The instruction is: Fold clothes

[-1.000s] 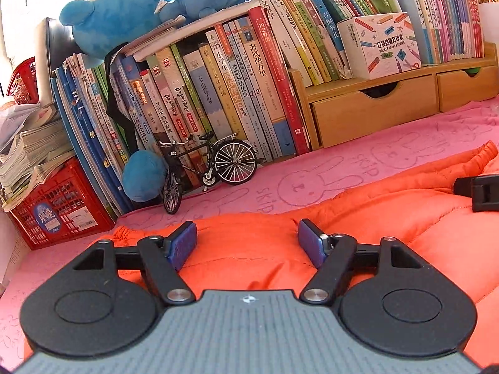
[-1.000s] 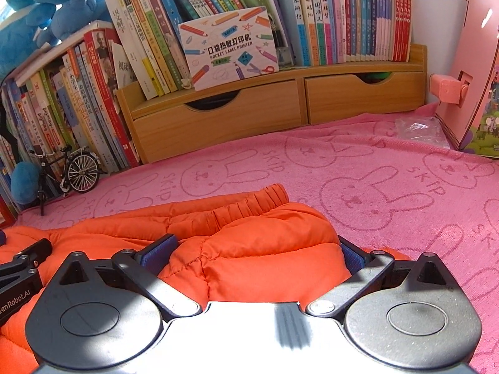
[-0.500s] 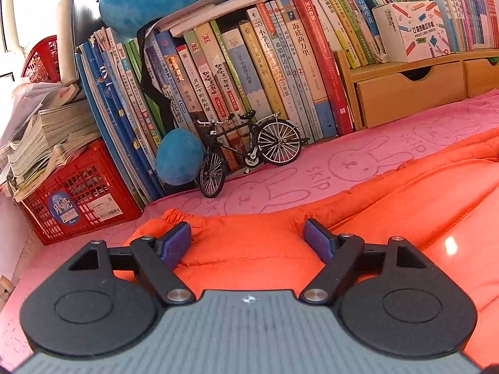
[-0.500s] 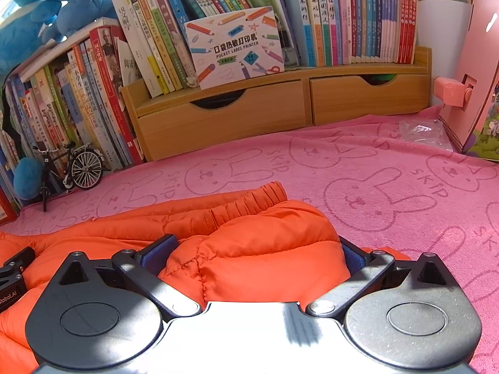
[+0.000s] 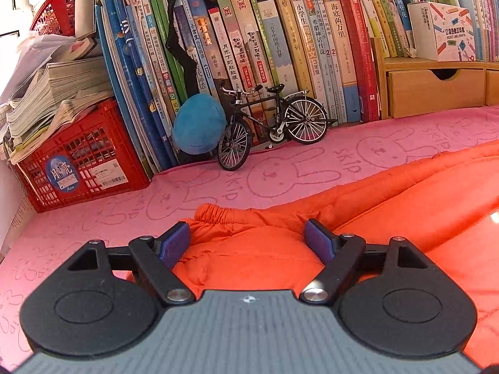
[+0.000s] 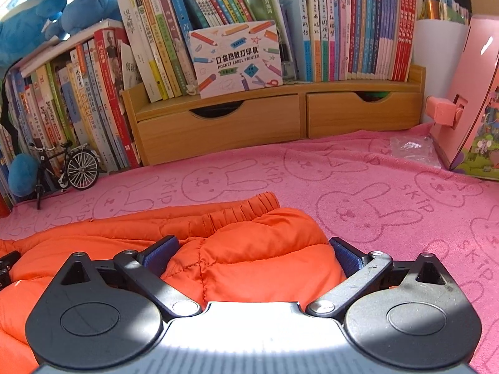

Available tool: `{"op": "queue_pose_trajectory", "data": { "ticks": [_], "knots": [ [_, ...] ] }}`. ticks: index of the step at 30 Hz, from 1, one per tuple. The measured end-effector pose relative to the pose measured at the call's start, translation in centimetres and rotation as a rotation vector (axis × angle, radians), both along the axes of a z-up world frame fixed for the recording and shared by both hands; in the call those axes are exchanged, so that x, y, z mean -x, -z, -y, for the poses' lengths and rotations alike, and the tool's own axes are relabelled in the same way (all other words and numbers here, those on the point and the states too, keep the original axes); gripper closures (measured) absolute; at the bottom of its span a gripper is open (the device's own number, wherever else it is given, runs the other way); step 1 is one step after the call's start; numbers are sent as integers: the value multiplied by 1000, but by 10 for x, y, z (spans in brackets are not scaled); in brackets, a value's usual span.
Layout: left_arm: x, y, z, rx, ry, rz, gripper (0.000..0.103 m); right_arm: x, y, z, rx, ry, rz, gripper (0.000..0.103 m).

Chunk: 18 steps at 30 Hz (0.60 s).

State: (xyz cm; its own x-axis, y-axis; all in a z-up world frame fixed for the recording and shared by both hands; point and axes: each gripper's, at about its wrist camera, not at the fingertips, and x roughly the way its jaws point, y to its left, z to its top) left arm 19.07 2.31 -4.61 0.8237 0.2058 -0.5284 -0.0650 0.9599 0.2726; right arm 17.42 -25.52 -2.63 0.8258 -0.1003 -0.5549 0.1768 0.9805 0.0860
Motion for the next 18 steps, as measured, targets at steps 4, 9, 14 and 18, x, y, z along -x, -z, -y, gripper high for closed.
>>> {"op": "queue_pose_trajectory", "data": {
  "ticks": [4, 9, 14, 18],
  "knots": [
    [-1, 1, -1, 8, 1, -9, 21, 25, -28, -42, 62, -131, 147, 4],
    [-2, 1, -6, 37, 0, -12, 21, 16, -42, -94, -121, -324, 119, 2],
    [-1, 1, -8, 58, 0, -6, 21, 18, -7, -125, 130, -324, 75, 5],
    [-1, 1, -8, 54, 2, -4, 21, 31, 3, -115, 308, -321, 100, 1]
  ]
}}
